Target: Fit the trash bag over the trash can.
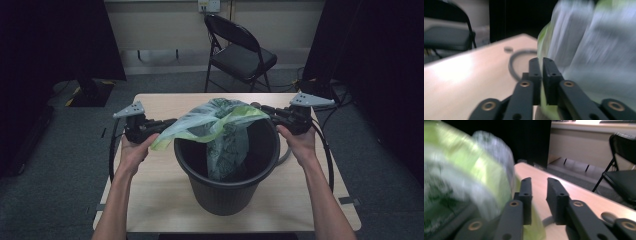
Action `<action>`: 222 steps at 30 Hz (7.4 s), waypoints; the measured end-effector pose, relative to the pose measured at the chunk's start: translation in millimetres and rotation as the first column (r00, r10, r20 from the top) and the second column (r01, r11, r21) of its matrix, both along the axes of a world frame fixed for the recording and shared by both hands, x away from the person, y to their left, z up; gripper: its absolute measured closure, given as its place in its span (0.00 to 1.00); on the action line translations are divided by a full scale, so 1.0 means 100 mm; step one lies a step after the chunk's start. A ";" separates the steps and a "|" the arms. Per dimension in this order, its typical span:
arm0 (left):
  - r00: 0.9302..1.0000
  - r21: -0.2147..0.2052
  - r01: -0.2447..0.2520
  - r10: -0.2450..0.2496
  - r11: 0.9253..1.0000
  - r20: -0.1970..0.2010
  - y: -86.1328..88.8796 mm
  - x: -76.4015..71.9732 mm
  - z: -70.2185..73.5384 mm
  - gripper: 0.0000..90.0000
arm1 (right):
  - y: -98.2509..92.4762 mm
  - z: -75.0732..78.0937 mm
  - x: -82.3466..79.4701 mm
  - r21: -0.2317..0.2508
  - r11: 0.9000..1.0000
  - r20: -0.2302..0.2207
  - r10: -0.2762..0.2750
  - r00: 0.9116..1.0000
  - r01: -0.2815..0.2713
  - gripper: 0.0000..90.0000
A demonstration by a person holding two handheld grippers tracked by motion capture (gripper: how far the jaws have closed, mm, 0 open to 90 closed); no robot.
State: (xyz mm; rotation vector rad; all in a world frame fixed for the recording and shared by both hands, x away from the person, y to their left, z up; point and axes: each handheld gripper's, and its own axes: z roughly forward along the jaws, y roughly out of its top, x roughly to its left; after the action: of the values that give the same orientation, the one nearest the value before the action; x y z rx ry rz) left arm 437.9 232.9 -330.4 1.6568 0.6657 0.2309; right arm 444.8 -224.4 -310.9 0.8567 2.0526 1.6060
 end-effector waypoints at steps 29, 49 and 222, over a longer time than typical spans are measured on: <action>0.984 -0.032 0.144 -0.140 0.989 0.109 -0.13 -0.43 0.38 0.66 | 0.00 0.33 -0.39 0.025 0.999 0.077 0.021 0.997 -0.023 0.68; 0.985 -0.037 0.157 -0.154 0.987 0.074 -0.24 -0.25 0.29 0.71 | -0.02 0.29 -0.50 0.002 1.000 0.080 0.014 0.997 -0.014 0.62; 0.988 -0.062 0.128 -0.122 0.990 0.091 -0.14 -0.24 0.45 0.62 | -0.06 0.21 -0.06 0.035 0.999 -0.017 -0.017 1.000 0.018 0.74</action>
State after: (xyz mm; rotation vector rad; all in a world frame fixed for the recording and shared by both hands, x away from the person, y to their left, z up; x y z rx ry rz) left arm 414.0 218.8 -285.1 1.6078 0.4968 0.1873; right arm 438.8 -230.4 -289.6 0.9003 2.0281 1.6350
